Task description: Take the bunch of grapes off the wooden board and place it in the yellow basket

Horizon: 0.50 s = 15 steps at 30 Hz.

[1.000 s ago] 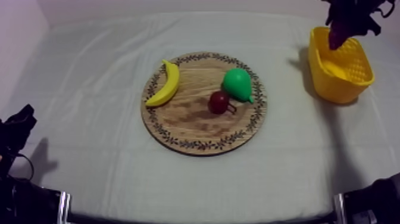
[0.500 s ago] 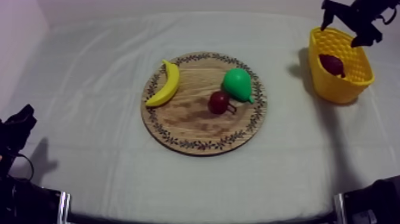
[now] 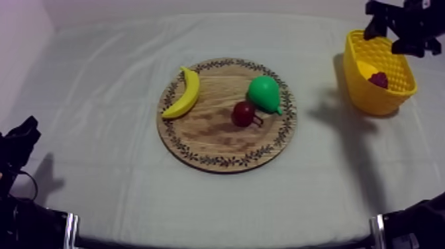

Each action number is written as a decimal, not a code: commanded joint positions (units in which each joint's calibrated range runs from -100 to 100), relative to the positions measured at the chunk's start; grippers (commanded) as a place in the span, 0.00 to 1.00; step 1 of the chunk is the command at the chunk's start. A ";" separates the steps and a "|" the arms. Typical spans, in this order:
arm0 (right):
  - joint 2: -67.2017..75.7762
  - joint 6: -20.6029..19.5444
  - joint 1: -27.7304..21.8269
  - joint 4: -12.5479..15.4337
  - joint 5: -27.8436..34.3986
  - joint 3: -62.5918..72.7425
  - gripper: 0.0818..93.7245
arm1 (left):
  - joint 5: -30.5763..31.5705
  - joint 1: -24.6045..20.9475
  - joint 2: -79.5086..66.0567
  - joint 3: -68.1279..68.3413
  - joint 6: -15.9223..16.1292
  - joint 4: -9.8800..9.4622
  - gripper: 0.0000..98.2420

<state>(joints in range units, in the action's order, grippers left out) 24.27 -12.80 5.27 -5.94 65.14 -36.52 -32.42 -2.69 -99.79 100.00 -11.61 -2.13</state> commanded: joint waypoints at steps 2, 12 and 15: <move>10.26 -0.22 1.34 -0.50 -0.63 -5.45 0.31 | 0.01 -0.03 0.05 0.00 0.01 0.00 0.00; 38.47 0.67 3.99 -1.94 -1.41 -20.88 0.04 | 0.01 -0.03 0.05 0.00 0.02 0.00 0.00; 44.51 1.70 2.34 -1.78 -3.56 -26.90 0.02 | 0.01 -0.03 0.05 0.00 0.02 0.00 0.00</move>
<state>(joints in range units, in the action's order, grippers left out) 60.16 -11.60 8.65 -7.85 63.10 -58.52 -32.42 -2.69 -99.79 100.00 -11.61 -2.13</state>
